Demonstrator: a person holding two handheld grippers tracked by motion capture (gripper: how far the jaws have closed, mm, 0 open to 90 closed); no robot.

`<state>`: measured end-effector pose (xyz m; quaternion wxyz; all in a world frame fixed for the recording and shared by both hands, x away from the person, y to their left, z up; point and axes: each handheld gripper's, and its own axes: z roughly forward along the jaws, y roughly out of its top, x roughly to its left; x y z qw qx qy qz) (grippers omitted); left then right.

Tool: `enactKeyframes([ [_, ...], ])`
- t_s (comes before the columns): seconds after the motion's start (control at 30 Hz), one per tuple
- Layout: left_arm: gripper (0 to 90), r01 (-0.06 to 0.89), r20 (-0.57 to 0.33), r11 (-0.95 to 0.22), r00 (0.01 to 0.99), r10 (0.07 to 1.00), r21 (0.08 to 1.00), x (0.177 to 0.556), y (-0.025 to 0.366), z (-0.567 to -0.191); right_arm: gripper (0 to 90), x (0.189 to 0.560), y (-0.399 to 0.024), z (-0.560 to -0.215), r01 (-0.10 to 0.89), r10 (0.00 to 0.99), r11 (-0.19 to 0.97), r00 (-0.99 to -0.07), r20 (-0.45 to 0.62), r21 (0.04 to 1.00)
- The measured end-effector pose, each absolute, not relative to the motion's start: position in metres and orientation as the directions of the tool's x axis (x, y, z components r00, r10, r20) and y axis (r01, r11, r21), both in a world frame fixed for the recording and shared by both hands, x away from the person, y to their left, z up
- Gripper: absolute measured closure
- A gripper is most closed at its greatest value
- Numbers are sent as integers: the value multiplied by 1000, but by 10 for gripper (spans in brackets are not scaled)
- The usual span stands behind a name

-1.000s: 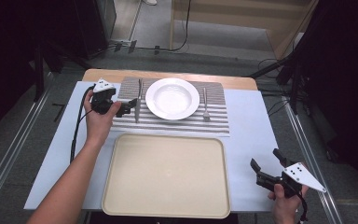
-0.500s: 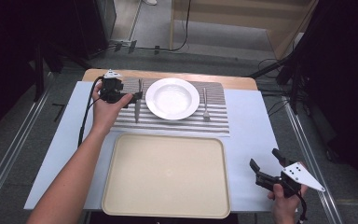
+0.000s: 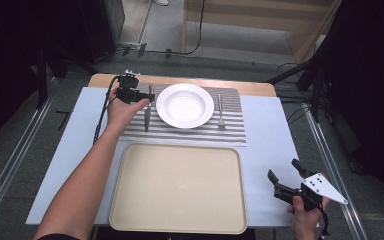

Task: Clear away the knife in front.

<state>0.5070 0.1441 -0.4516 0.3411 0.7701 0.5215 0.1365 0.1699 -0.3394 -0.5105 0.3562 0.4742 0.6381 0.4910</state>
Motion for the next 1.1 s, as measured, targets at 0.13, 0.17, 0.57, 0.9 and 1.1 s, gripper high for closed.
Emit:
enactKeyframes([
  [0.13, 407, 753, -162, -197, 374, 913, 628, 517, 141, -458, 100, 170, -340, -511, 257, 955, 66, -298, 14, 964],
  [0.17, 477, 759, -163, -188, 362, 918, 623, 520, 140, -459, 100, 171, -340, -511, 257, 954, 66, -299, 15, 964],
  [0.57, 661, 814, -138, -222, 344, 929, 537, 541, 131, -475, 107, 172, -340, -513, 270, 955, 59, -297, 24, 961],
  [0.9, 747, 829, -84, -248, 331, 940, 501, 547, 121, -492, 110, 173, -340, -514, 274, 954, 59, -298, 27, 960],
  [1.1, 754, 836, -64, -248, 318, 946, 489, 548, 119, -491, 115, 174, -340, -516, 279, 955, 60, -297, 27, 959],
])
